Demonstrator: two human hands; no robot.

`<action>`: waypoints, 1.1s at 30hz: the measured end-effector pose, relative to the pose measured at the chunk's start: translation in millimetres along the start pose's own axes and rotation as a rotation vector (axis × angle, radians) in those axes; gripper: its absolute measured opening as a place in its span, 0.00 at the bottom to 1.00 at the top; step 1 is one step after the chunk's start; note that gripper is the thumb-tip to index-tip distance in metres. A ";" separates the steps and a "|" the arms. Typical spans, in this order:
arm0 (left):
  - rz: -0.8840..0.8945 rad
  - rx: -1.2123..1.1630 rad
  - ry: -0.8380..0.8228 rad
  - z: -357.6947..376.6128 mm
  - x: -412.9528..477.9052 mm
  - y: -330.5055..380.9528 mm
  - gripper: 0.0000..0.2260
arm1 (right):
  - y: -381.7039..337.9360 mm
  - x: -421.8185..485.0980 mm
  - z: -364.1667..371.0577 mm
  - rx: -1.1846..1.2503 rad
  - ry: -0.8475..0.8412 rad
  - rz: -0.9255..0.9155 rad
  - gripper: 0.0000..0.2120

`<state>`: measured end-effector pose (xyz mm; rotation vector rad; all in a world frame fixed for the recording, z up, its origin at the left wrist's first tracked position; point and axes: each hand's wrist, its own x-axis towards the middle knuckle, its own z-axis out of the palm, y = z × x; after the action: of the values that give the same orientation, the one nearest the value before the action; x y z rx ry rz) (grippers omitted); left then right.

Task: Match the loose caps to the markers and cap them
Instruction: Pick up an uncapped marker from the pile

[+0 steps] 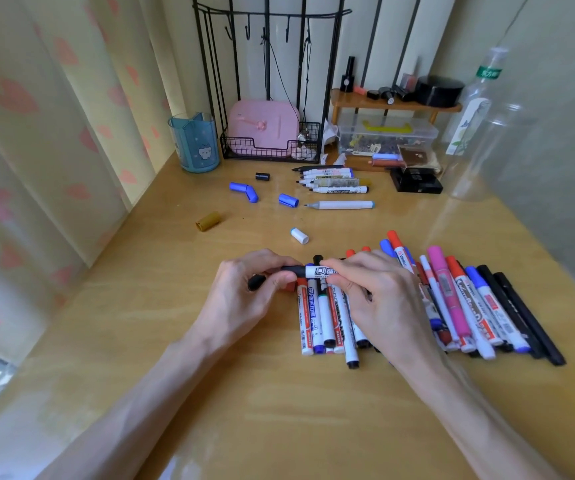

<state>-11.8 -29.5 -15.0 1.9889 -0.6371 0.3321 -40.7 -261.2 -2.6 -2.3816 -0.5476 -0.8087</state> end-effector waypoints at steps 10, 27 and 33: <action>0.058 0.125 -0.077 -4.4 5.5 11.3 0.06 | -3.4 10.3 -12.2 0.128 -0.141 0.129 0.12; 0.026 0.140 -0.012 9.0 2.5 4.9 0.07 | 7.0 9.9 -38.8 -0.313 -0.179 0.445 0.09; 0.019 0.147 -0.001 8.4 2.5 2.3 0.07 | 10.5 11.2 -40.5 -0.263 -0.139 0.471 0.05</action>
<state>-11.3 -38.5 -16.1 2.1247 -0.6482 0.3992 -44.0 -292.2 27.5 -2.6650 0.0841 -0.5301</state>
